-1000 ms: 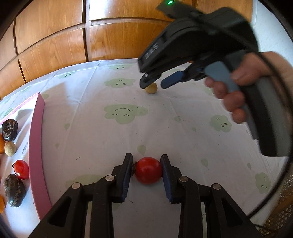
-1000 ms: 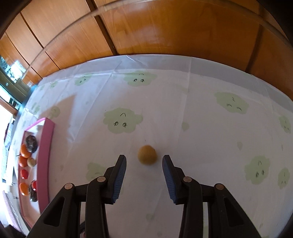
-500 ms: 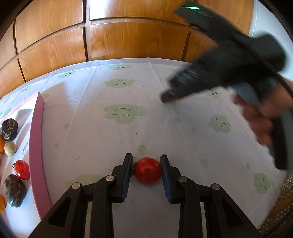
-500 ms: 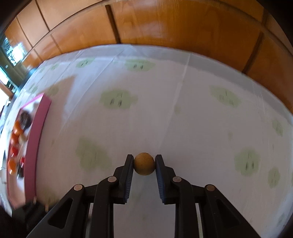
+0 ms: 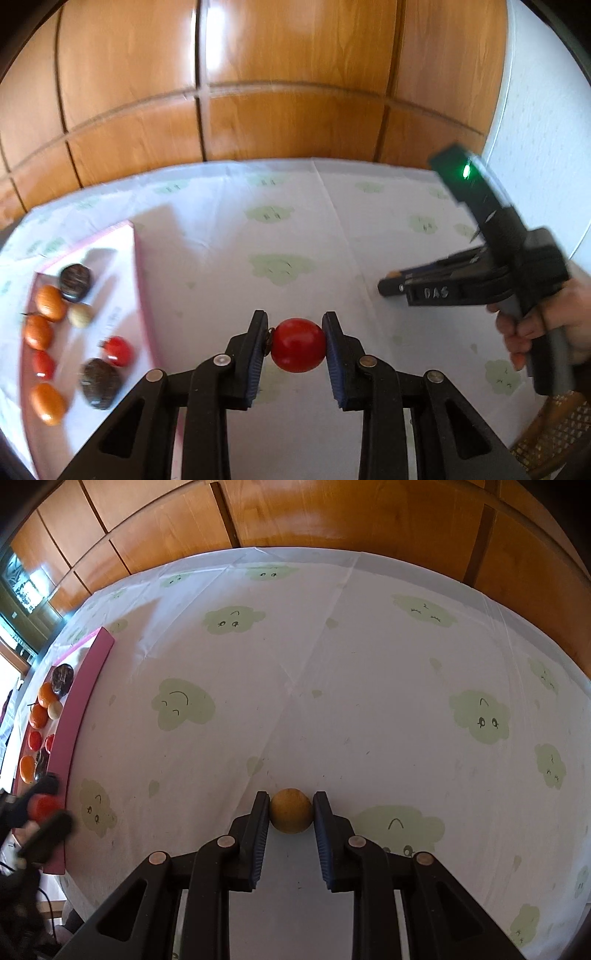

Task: Organize fruits
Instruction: 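Carry the cherry tomato over the tray with the left gripper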

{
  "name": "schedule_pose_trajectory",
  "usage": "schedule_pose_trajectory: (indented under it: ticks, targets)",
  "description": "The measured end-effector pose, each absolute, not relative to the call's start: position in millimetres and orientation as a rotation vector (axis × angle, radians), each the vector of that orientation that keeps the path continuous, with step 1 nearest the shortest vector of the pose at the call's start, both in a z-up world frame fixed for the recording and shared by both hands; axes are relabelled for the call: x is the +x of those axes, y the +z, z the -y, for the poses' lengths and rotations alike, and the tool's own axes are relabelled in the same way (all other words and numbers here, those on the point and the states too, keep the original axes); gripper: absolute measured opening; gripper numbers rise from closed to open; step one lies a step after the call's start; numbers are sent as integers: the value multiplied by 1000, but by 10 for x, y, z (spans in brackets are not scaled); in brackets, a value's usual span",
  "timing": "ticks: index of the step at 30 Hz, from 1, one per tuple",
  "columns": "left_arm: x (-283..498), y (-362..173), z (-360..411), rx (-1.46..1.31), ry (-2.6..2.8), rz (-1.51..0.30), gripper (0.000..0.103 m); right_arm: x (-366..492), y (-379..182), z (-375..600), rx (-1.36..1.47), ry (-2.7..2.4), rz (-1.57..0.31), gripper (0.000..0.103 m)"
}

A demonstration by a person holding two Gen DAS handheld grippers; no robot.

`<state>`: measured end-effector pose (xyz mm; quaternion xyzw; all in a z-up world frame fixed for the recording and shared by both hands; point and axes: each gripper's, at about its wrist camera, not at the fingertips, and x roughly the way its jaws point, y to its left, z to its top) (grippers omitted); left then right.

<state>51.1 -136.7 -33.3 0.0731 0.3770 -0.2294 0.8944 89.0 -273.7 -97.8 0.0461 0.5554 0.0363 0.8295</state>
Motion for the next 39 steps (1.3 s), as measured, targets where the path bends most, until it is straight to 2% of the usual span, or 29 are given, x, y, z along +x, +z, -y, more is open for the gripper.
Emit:
schedule_pose_trajectory:
  ticks: [13, 39]
  targets:
    - [263, 116, 822, 123, -361, -671, 31, 795, -987, 2829, 121, 87, -1159, 24]
    - [205, 54, -444, 16, -32, -674, 31, 696, -967, 2621, -59, 66, -1100, 24]
